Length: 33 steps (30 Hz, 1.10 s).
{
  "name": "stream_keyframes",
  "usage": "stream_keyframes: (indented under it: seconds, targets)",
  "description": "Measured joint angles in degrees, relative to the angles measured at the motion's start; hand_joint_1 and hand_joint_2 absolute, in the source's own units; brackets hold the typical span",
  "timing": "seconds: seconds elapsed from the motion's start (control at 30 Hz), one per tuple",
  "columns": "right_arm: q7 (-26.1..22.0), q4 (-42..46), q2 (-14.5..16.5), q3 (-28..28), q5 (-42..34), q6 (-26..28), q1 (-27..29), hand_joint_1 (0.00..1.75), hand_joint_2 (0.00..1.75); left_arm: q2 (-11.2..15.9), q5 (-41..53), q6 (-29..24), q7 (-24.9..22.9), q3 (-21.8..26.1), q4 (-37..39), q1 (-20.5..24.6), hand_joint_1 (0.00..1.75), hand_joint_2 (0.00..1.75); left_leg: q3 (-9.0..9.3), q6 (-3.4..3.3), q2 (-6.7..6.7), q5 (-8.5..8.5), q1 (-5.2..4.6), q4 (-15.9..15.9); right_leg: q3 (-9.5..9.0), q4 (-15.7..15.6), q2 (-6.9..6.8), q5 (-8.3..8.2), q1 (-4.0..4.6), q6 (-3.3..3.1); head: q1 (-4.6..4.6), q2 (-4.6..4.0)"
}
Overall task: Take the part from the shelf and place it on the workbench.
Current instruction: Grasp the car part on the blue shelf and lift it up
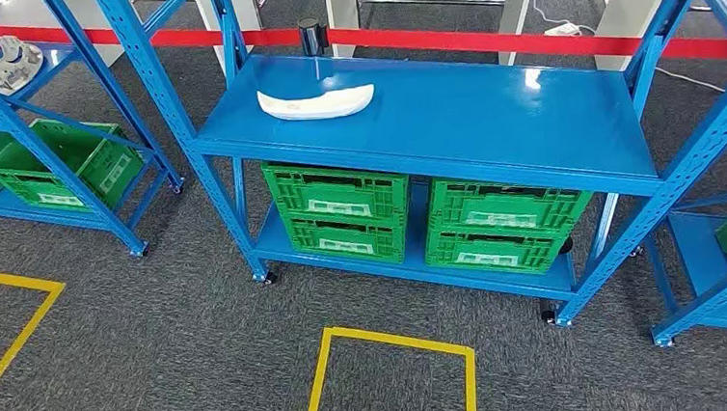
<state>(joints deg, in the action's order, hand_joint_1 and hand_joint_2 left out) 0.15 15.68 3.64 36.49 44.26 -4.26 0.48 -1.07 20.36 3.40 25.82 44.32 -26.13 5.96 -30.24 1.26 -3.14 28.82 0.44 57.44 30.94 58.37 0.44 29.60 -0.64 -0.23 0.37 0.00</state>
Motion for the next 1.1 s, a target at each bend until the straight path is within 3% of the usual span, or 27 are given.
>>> stream_keyframes:
  seconds: [0.17, 0.47, 1.1]
  targets:
    - [-0.2, -0.5, 0.3, 2.0, 2.0, 0.0, -0.4, 0.0, 0.0, 0.1, -3.1, 0.1, 0.8, -2.0, -6.6, 0.1, 0.0, 0.0, -0.01, 0.0, 0.01, -0.01, 0.0, 0.0, 0.01, 0.0, 0.01, -0.01, 0.0, 0.02, 0.0, 0.0]
    - [-0.6, -1.2, 0.9, 5.8, 5.7, 0.0, -1.0, 0.0, 0.0, 1.1, -9.6, -1.0, 1.3, -10.4, -22.3, 0.1, 0.0, 0.0, -0.02, 0.0, 0.01, -0.02, 0.0, 0.0, 0.0, 0.0, 0.01, -0.03, 0.0, 0.03, 0.0, 0.0]
    - [-1.2, -2.5, 1.9, 12.4, 12.4, 0.0, -2.4, 0.0, 0.0, 3.0, -16.3, -3.6, 1.8, -34.9, -56.1, -0.7, 0.0, 0.0, -0.05, 0.02, 0.01, -0.05, 0.0, 0.1, 0.01, 0.0, 0.05, -0.07, -0.01, 0.07, 0.0, 0.0]
